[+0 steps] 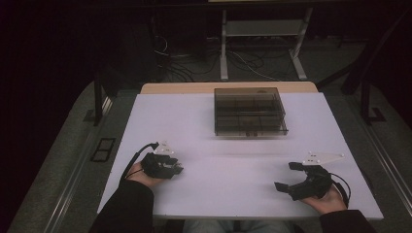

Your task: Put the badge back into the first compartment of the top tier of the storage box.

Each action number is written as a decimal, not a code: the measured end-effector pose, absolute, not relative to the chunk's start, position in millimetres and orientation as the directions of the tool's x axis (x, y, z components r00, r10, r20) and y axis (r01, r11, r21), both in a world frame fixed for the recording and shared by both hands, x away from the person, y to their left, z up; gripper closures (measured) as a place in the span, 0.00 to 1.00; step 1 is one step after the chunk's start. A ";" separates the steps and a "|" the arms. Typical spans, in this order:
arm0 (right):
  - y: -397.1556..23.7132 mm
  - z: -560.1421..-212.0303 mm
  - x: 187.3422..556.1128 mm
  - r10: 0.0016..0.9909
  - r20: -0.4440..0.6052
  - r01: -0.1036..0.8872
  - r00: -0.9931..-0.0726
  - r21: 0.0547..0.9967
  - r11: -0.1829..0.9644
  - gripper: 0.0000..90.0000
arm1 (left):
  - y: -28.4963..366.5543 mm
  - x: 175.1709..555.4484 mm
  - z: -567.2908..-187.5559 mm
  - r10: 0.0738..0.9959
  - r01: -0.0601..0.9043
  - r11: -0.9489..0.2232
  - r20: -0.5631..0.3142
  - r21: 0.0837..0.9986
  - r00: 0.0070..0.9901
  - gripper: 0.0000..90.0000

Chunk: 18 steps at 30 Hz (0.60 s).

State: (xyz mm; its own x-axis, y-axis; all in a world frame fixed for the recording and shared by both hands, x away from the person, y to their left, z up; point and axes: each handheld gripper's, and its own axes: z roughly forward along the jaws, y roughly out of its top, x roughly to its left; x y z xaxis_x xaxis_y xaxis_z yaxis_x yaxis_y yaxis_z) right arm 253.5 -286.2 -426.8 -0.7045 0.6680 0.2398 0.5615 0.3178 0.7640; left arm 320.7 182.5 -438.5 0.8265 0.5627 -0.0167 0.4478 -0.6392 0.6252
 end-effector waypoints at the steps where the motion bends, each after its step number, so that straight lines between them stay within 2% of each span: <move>1: -286.2 -426.8 253.5 0.668 0.240 0.561 -0.704 0.764 0.318 0.01 | 182.4 320.7 -438.4 0.563 0.449 -0.638 -0.019 0.625 0.826 0.63; 18: -287.3 -426.9 253.2 0.668 0.240 0.560 -0.705 0.766 0.316 0.01 | 181.4 323.1 -425.2 0.543 0.437 -0.629 -0.038 0.643 0.839 0.63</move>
